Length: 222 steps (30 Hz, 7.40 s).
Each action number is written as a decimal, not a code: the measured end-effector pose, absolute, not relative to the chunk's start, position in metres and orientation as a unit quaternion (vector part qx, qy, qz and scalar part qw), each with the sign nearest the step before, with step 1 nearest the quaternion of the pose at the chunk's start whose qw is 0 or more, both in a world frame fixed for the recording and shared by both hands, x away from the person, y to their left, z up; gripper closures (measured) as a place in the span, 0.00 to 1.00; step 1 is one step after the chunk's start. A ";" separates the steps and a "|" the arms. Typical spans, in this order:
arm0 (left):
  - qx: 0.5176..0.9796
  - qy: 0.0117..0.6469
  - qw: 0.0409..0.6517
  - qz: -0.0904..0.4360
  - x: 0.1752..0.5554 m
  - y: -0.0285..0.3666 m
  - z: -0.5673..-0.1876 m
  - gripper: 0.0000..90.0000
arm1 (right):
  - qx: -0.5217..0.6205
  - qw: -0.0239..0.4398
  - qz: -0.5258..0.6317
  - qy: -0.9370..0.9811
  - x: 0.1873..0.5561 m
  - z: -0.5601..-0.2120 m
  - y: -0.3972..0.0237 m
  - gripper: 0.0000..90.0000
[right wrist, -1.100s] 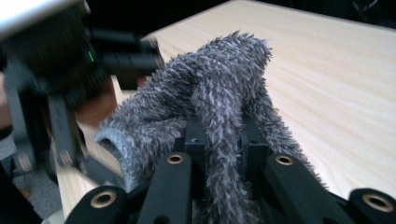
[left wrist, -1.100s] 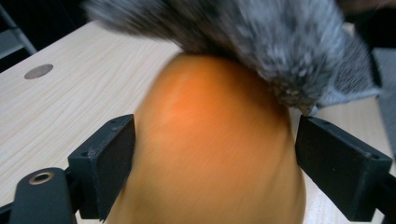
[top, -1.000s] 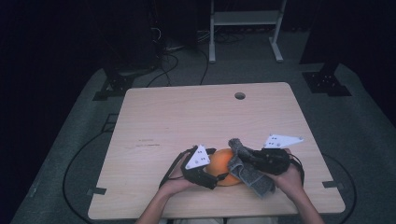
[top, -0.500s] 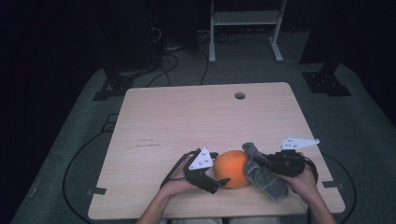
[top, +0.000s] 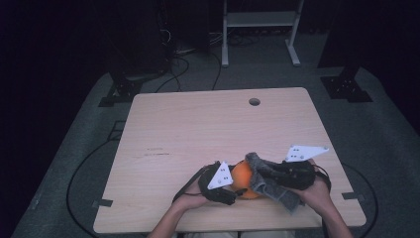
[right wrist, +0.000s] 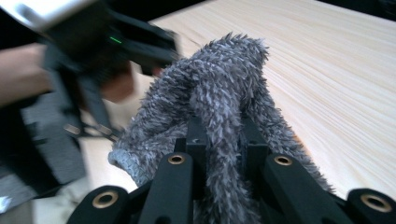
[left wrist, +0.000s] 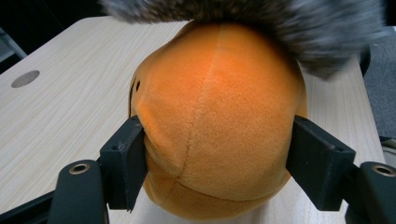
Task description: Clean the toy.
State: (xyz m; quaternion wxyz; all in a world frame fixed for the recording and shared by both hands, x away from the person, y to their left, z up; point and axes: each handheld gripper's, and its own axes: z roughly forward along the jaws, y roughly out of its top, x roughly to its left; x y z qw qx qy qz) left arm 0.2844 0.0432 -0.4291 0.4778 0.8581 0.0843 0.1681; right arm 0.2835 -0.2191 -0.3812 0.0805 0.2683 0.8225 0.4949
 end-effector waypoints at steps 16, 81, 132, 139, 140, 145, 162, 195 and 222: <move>0.840 0.137 0.509 0.128 0.297 0.051 -0.438 0.29 | 0.349 0.061 0.512 0.783 0.303 -0.412 -0.267 0.86; 0.842 0.098 0.523 0.091 0.304 0.065 -0.442 0.09 | 0.322 0.077 0.509 0.795 0.294 -0.409 -0.225 0.86; 0.848 0.094 0.504 0.138 0.282 0.044 -0.437 0.19 | 0.252 0.102 0.483 0.832 0.279 -0.385 -0.213 0.86; 0.858 0.046 0.483 0.169 0.269 0.037 -0.438 0.23 | 0.215 0.114 0.486 0.839 0.267 -0.373 -0.188 0.86; 0.859 0.044 0.481 0.171 0.269 0.037 -0.437 0.23 | 0.220 0.121 0.482 0.840 0.268 -0.373 -0.188 0.86; 0.856 0.046 0.485 0.174 0.270 0.041 -0.435 0.23 | 0.252 0.116 0.483 0.831 0.279 -0.382 -0.204 0.86; 0.861 0.042 0.481 0.157 0.274 0.045 -0.437 0.20 | 0.239 0.107 0.484 0.835 0.272 -0.376 -0.194 0.86; 0.851 0.085 0.500 0.137 0.288 0.060 -0.438 0.20 | 0.296 0.082 0.494 0.814 0.285 -0.397 -0.222 0.87; 0.839 0.122 0.516 0.121 0.293 0.066 -0.440 0.23 | 0.267 0.075 0.526 0.804 0.282 -0.388 -0.209 0.86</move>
